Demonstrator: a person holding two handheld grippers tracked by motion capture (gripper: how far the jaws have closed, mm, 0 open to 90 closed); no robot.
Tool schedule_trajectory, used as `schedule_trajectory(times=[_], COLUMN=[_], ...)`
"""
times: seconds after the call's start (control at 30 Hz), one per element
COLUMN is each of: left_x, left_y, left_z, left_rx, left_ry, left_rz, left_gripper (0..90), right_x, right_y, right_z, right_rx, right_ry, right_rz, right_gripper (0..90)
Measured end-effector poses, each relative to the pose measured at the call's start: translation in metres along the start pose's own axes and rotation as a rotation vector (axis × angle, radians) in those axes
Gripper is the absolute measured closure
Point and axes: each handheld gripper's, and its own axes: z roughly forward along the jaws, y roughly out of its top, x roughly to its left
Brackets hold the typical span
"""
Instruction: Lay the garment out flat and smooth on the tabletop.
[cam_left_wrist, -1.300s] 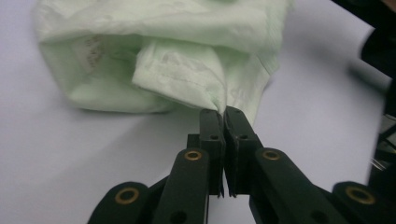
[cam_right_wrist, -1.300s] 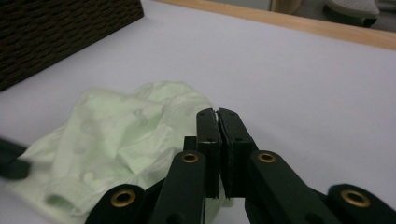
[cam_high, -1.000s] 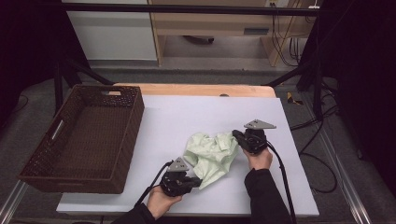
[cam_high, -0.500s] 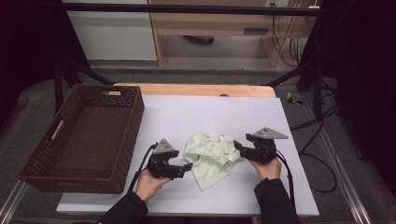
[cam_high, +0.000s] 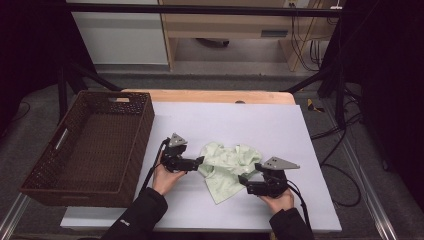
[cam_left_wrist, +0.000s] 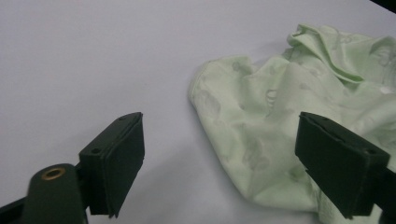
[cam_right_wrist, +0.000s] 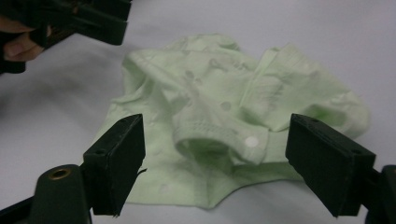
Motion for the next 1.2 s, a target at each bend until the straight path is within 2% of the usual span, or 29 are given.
schedule_trajectory(times=[0.17,0.3,0.6,0.67,0.87,0.93,1.03,1.13,1.2], left_x=[0.000,0.002,0.004,0.004,0.002,0.002,0.002,0.002,0.002], left_y=[0.006,0.006,0.004,0.004,0.004,0.005,0.006,0.005,0.005], left_z=[0.018,0.032,0.047,0.047,0.044,0.043,0.033,0.019,0.014], left_rx=[0.026,0.056,0.096,0.094,0.097,0.094,0.078,0.058,0.054], left_ry=[0.008,0.015,0.003,0.008,0.022,0.020,0.021,0.007,0.007], left_rz=[-0.010,-0.005,-0.031,-0.029,-0.027,-0.036,-0.051,-0.047,-0.038], left_gripper=[24.1,31.9,57.0,63.8,86.6,88.2,88.7,88.9,89.0], right_x=[0.008,0.011,0.015,0.014,0.016,0.017,0.020,0.021,0.020], right_y=[-0.009,-0.013,-0.014,-0.015,-0.016,-0.015,-0.014,-0.011,-0.009], right_z=[0.009,0.015,0.029,0.032,0.036,0.036,0.035,0.031,0.027], right_rx=[0.067,0.087,0.141,0.152,0.172,0.173,0.182,0.187,0.187], right_ry=[0.008,0.036,0.027,0.020,-0.009,-0.028,-0.036,-0.016,0.003], right_rz=[-0.012,-0.019,-0.059,-0.068,-0.106,-0.128,-0.161,-0.179,-0.170], right_gripper=[26.0,33.5,44.3,46.1,61.6,69.8,86.1,88.9,89.2])
